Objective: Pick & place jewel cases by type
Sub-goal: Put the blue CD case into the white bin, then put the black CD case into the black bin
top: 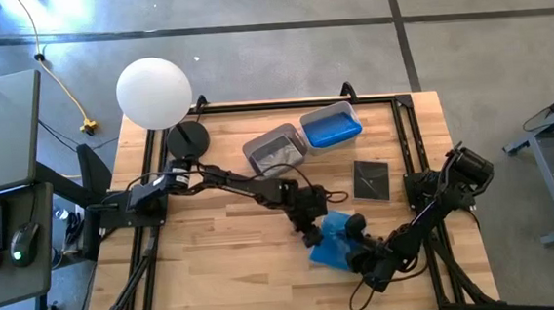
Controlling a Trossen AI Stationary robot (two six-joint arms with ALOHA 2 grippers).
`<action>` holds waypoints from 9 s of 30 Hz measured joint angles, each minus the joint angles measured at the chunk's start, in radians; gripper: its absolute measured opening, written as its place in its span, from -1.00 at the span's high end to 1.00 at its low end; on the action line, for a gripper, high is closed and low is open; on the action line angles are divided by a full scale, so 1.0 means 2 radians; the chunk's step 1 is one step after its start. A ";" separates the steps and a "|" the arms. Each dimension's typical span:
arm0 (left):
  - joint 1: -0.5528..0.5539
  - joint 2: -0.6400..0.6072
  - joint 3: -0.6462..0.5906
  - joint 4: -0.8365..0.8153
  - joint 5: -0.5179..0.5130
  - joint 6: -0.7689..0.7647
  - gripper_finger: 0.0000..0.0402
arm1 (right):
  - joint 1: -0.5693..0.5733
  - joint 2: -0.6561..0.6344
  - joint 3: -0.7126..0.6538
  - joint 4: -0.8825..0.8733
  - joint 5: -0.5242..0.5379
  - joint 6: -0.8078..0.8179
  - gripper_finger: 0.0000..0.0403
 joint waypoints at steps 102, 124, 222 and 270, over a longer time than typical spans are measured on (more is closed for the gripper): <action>0.046 -0.329 0.007 -0.112 -0.094 0.146 0.14 | -0.290 -0.277 0.009 -0.235 0.075 -0.142 0.00; 0.042 -0.329 0.007 -0.110 -0.103 0.138 0.14 | -0.253 -0.373 0.002 -0.252 -0.238 0.250 0.07; -0.177 -0.186 -0.110 -0.223 -0.498 0.205 0.14 | -0.117 -0.270 -0.164 -0.018 -0.282 0.155 0.07; -0.102 -0.160 -0.204 0.098 -0.284 0.476 0.14 | -0.178 -0.269 -0.174 0.021 -0.347 0.107 0.07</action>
